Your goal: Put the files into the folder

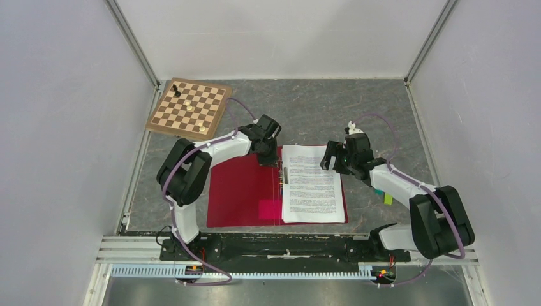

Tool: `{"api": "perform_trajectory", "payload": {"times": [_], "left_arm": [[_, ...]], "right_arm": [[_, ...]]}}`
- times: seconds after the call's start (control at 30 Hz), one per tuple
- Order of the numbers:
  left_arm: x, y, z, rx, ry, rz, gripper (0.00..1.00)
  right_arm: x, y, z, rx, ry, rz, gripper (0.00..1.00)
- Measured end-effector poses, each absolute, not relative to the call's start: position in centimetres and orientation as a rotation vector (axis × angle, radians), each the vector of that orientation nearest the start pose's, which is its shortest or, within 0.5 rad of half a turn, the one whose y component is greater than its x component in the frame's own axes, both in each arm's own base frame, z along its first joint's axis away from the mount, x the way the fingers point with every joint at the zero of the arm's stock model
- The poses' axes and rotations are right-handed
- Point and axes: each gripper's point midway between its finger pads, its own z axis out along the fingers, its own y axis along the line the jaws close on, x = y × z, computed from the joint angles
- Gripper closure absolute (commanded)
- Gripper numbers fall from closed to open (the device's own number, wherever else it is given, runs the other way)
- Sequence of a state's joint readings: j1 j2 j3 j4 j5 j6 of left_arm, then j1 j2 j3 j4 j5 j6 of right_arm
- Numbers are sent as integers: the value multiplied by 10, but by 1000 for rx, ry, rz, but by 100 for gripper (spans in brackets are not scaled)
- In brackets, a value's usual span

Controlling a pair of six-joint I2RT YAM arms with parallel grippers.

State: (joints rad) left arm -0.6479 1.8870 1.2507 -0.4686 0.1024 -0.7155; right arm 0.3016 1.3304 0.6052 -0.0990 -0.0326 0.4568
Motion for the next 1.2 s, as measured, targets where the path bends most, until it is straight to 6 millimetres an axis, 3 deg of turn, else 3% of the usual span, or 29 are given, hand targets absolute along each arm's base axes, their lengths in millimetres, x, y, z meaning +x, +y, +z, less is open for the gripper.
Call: {"api": "perform_trajectory", "payload": {"times": [0.23, 1.2], "left_arm": [[309, -286, 22, -75, 2818, -508, 98], [318, -291, 19, -80, 2818, -514, 98]], "right_arm": [[303, 121, 43, 175, 2420, 411, 11], [308, 132, 35, 162, 2428, 477, 11]]}}
